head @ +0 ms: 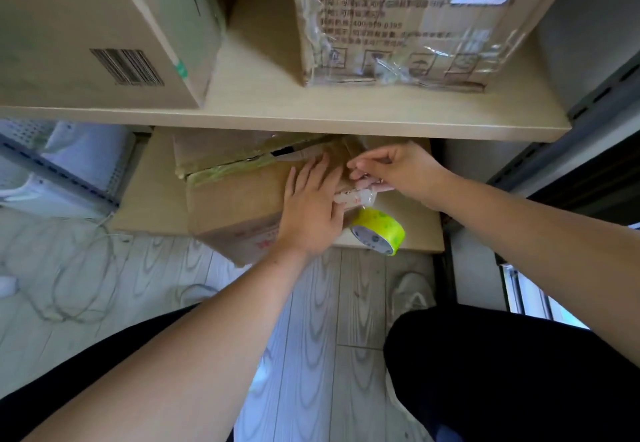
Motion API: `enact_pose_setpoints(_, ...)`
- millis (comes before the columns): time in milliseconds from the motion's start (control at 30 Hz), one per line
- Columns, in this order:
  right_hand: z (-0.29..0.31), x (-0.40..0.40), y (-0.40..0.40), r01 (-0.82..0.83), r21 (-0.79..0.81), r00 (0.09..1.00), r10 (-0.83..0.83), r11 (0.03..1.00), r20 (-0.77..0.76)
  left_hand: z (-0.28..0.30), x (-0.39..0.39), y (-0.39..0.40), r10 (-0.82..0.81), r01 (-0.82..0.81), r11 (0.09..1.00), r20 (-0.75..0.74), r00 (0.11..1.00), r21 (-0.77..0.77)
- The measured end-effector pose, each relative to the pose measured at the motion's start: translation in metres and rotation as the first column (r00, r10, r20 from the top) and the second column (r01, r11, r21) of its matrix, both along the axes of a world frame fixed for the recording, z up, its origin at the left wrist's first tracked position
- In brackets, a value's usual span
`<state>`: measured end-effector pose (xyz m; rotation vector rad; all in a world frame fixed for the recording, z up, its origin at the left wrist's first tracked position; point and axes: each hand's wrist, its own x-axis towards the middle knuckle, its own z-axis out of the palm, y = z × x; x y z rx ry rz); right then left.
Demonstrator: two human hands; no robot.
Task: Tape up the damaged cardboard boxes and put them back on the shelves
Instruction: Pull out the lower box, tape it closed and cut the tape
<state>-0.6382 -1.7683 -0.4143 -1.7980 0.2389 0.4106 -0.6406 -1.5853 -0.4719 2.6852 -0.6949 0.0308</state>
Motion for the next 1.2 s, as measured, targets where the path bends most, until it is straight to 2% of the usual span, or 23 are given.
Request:
enact_pose_setpoints(67, -0.001, 0.002, 0.003, 0.015, 0.011, 0.999, -0.014, 1.000, -0.030, 0.005, -0.019, -0.003, 0.164, -0.144, 0.954, 0.055, 0.985, -0.261)
enact_pose_setpoints(100, -0.001, 0.002, 0.004, 0.020, 0.013, 0.999, -0.019, 1.000, -0.037, 0.006, -0.031, -0.008, 0.287, -0.275, 0.893, -0.020, 0.958, -0.356)
enact_pose_setpoints(133, -0.001, 0.003, 0.005, 0.025, 0.016, 0.999, -0.025, 1.000, -0.035, 0.008, -0.042, -0.016, 0.391, -0.432, 0.802, -0.184, 0.902, -0.413)
enact_pose_setpoints(167, -0.001, 0.004, 0.005, 0.029, 0.019, 0.999, -0.029, 0.999, -0.030, 0.010, -0.050, -0.027, 0.456, -0.597, 0.692, -0.395, 0.798, -0.406)
enact_pose_setpoints(200, 0.000, 0.005, 0.006, 0.033, 0.021, 0.999, -0.032, 0.999, -0.027, 0.010, -0.054, -0.038, 0.473, -0.728, 0.598, -0.586, 0.658, -0.334)
enact_pose_setpoints(233, 0.000, 0.005, 0.006, 0.037, 0.016, 0.999, -0.037, 0.999, -0.025, 0.008, -0.055, -0.049, 0.445, -0.798, 0.548, -0.720, 0.533, -0.252)
enact_pose_setpoints(267, -0.001, 0.005, 0.006, 0.040, 0.007, 0.999, -0.040, 0.999, -0.026, 0.005, -0.054, -0.057, 0.391, -0.817, 0.541, -0.800, 0.455, -0.200)
enact_pose_setpoints(333, -0.003, 0.005, 0.007, 0.040, 0.003, 0.999, -0.040, 0.999, -0.037, 0.000, -0.047, -0.067, 0.336, -0.824, 0.546, -0.862, 0.378, -0.148)
enact_pose_setpoints(400, -0.004, 0.004, 0.005, 0.049, 0.026, 0.998, -0.048, 0.998, -0.044, -0.002, -0.040, -0.069, 0.322, -0.878, 0.458, -0.895, 0.310, -0.139)
enact_pose_setpoints(467, -0.004, 0.005, 0.002, 0.050, 0.033, 0.998, -0.048, 0.998, -0.048, -0.006, -0.038, -0.064, 0.176, -0.926, 0.347, -0.960, 0.218, -0.147)
enact_pose_setpoints(500, -0.004, 0.005, 0.000, 0.045, 0.032, 0.998, -0.044, 0.998, -0.052, -0.005, -0.041, -0.061, 0.070, -0.934, 0.337, -0.986, 0.152, -0.120)
enact_pose_setpoints(533, -0.004, 0.006, -0.002, 0.039, 0.031, 0.998, -0.038, 0.999, -0.055, -0.003, -0.045, -0.059, 0.001, -0.917, 0.385, -0.994, 0.110, -0.101)
enact_pose_setpoints(600, -0.003, 0.008, -0.006, 0.030, 0.031, 0.998, -0.028, 0.999, -0.058, -0.007, -0.052, -0.058, -0.033, -0.862, 0.490, -0.991, 0.132, -0.131)
enact_pose_setpoints(667, -0.003, 0.011, -0.009, 0.015, 0.020, 0.999, -0.014, 1.000, -0.045, -0.007, -0.055, -0.059, -0.045, -0.840, 0.518, -0.986, 0.158, -0.158)
enact_pose_setpoints(767, -0.002, 0.018, -0.006, -0.011, -0.012, 0.999, 0.011, 1.000, -0.042, 0.001, -0.056, -0.063, -0.194, -0.869, 0.451, -0.972, 0.129, -0.205)
enact_pose_setpoints(900, -0.004, 0.028, 0.004, 0.020, -0.017, 0.999, -0.021, 1.000, -0.037, 0.008, -0.056, -0.069, -0.266, -0.866, 0.435, -0.954, 0.138, -0.246)
enact_pose_setpoints(1100, -0.009, 0.037, 0.005, 0.086, -0.076, 0.994, -0.081, 0.993, 0.067, 0.014, -0.052, -0.070, -0.264, -0.831, 0.450, -0.938, 0.225, -0.326)
enact_pose_setpoints(1200, -0.012, 0.039, 0.004, 0.050, -0.075, 0.998, -0.046, 0.996, 0.053, 0.011, -0.058, -0.069, -0.227, -0.819, 0.461, -0.938, 0.263, -0.341)
